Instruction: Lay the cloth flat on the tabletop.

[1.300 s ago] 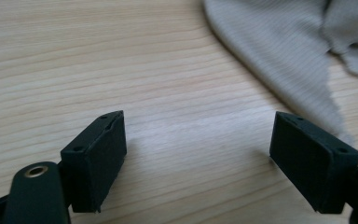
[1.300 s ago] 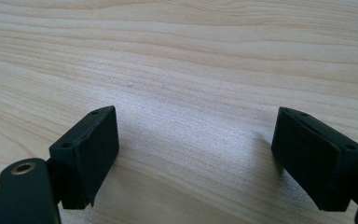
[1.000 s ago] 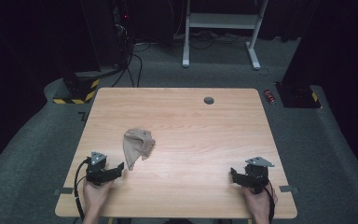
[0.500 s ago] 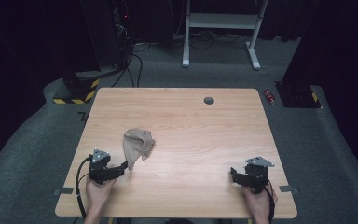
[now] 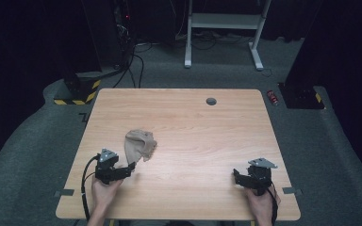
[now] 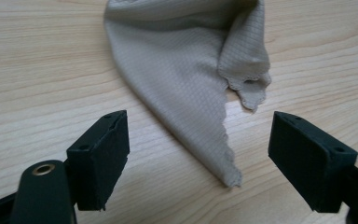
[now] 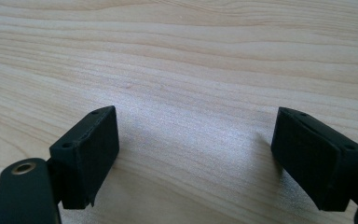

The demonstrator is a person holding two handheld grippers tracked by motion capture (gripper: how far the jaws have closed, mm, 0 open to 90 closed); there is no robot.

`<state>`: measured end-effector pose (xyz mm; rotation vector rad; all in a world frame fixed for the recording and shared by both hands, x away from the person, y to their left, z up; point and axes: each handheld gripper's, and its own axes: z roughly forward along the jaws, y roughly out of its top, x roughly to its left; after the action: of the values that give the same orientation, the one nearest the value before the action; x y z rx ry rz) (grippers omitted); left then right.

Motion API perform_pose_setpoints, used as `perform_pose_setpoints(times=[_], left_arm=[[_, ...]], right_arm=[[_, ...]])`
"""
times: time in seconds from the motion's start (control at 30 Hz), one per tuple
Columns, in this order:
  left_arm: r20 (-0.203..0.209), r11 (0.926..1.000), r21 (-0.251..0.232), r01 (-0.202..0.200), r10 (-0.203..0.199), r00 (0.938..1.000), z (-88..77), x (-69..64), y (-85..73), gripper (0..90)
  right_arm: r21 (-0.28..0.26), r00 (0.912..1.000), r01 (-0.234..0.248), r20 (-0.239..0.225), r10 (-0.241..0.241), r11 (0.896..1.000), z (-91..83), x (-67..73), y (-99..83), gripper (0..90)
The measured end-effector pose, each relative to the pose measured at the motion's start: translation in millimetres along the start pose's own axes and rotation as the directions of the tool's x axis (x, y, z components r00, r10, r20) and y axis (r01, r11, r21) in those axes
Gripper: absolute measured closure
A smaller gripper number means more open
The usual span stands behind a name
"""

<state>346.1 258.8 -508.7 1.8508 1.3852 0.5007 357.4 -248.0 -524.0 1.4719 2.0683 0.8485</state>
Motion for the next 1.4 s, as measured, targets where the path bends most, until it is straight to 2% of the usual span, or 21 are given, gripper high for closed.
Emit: perform_pose_setpoints(times=[0.03, 0.23, 0.4, 0.57, 0.73, 0.8, 0.83, 0.9, 0.93, 0.97, 1.13, 1.17, 1.33, 1.4], left_arm=[[0.006, 0.9999, 0.002, -0.014, 0.014, 0.9999, 2.1, -2.5, 2.1, 22.0], [0.027, 0.9996, -0.005, -0.027, 0.027, 0.9993, 8.4, -11.1, 10.5, 23.9], [0.026, 0.9987, -0.002, -0.051, 0.051, 0.9984, 15.1, -18.3, 18.6, 24.3], [0.011, 0.9977, 0.013, -0.067, 0.067, 0.9977, 29.8, -24.2, 30.2, 25.8], [-0.006, 0.9969, 0.021, -0.076, 0.076, 0.9971, 40.2, -25.6, 38.3, 27.0], [-0.032, 0.9959, 0.032, -0.084, 0.085, 0.9958, 49.7, -27.8, 44.8, 27.2], [-0.032, 0.9959, 0.032, -0.084, 0.085, 0.9958, 49.7, -27.8, 44.8, 28.9], [-0.065, 0.9946, 0.063, -0.082, 0.086, 0.9942, 57.8, -26.8, 48.6, 28.0], [-0.065, 0.9946, 0.063, -0.082, 0.086, 0.9942, 57.8, -26.8, 48.6, 27.9], [-0.089, 0.9927, 0.085, -0.085, 0.093, 0.9916, 62.5, -25.6, 50.9, 28.0], [-0.115, 0.9934, 0.100, -0.056, 0.067, 0.9911, 69.7, -19.7, 51.6, 30.3], [-0.106, 0.9922, 0.121, -0.029, 0.042, 0.9935, 73.3, -15.7, 50.2, 31.6], [-0.102, 0.9920, 0.116, -0.051, 0.063, 0.9928, 73.0, -16.2, 49.9, 40.0], [-0.102, 0.9915, 0.114, -0.062, 0.074, 0.9920, 72.1, -15.8, 49.7, 52.7]], right_arm=[[0.001, 1.0000, 0.000, 0.000, 0.000, 1.000, 0.0, 0.1, 0.0, 14.7], [0.001, 1.0000, -0.002, 0.000, 0.002, 1.000, 0.1, 0.2, 0.2, 14.8], [0.001, 1.0000, -0.002, 0.000, 0.002, 1.000, 0.1, 0.2, 0.2, 14.8], [0.001, 1.0000, -0.002, 0.001, 0.002, 1.000, 0.1, 0.3, 0.2, 14.8], [0.001, 1.0000, 0.000, 0.001, 0.000, 1.000, 0.2, 0.2, 0.3, 14.8], [0.001, 1.0000, 0.000, 0.002, 0.000, 1.000, 0.3, 0.3, 0.4, 14.8], [0.001, 1.0000, 0.000, 0.002, 0.000, 1.000, 0.3, 0.3, 0.4, 14.8], [0.001, 1.0000, -0.001, 0.002, 0.001, 1.000, 0.3, 0.3, 0.4, 14.8], [0.001, 1.0000, -0.001, 0.002, 0.001, 1.000, 0.3, 0.3, 0.4, 14.8], [0.001, 1.0000, 0.000, 0.002, 0.000, 1.000, 0.3, 0.3, 0.4, 14.8], [0.001, 1.0000, 0.000, 0.002, 0.000, 1.000, 0.3, 0.2, 0.4, 14.8], [0.001, 1.0000, 0.000, 0.002, 0.000, 1.000, 0.3, 0.3, 0.4, 14.8], [0.001, 1.0000, 0.000, 0.002, 0.000, 1.000, 0.3, 0.3, 0.4, 14.8], [0.001, 1.0000, 0.000, 0.002, 0.000, 1.000, 0.3, 0.3, 0.4, 14.8]])
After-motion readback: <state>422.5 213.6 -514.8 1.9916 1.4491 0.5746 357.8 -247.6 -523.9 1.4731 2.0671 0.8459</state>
